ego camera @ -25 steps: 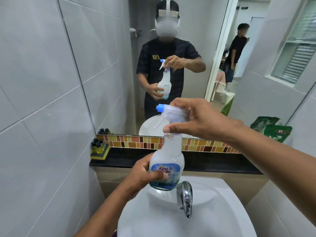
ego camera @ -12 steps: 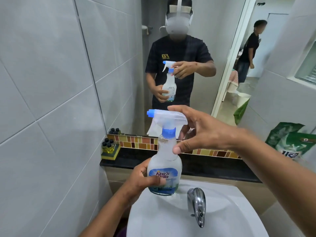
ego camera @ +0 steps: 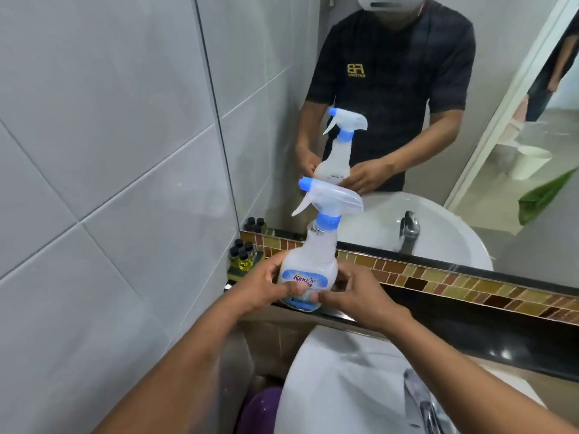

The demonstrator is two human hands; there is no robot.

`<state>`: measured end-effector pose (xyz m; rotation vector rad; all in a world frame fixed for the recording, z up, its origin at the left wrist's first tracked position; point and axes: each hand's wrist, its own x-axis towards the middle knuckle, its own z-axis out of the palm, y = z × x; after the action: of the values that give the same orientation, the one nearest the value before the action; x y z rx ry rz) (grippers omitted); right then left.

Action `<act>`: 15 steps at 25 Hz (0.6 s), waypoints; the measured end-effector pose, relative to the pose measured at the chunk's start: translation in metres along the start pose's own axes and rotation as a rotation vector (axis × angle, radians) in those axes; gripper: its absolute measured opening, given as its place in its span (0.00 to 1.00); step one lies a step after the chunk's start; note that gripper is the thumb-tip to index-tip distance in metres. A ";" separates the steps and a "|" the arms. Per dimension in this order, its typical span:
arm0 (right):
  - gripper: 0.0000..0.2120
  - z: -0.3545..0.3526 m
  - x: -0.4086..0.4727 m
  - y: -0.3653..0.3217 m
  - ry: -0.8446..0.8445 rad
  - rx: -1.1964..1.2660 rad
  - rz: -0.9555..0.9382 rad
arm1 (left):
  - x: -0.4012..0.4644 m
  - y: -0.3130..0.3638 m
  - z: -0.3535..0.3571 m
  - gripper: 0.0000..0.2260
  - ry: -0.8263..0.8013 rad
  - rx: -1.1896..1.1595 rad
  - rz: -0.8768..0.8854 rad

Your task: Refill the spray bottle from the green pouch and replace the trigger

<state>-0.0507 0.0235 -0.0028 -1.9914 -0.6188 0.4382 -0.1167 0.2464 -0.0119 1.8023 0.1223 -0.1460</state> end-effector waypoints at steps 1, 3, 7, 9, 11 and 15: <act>0.26 0.010 0.019 0.006 0.034 -0.001 0.002 | 0.014 -0.010 -0.010 0.27 0.007 0.042 -0.002; 0.30 0.028 0.055 0.017 0.075 -0.033 0.004 | 0.040 -0.028 -0.026 0.30 0.040 0.062 -0.034; 0.31 0.054 0.112 0.044 0.079 -0.079 0.048 | 0.085 -0.068 -0.046 0.28 0.175 0.076 -0.121; 0.32 0.062 0.125 0.054 0.075 -0.056 0.080 | 0.095 -0.080 -0.047 0.27 0.231 0.128 -0.134; 0.32 0.070 0.132 0.061 0.065 -0.068 0.104 | 0.097 -0.088 -0.046 0.30 0.243 0.157 -0.136; 0.30 0.077 0.134 0.064 0.074 -0.102 0.114 | 0.092 -0.100 -0.038 0.30 0.392 0.152 -0.118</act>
<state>0.0313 0.1312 -0.1017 -2.1373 -0.4914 0.4066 -0.0404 0.3073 -0.1147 1.9584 0.5089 0.1199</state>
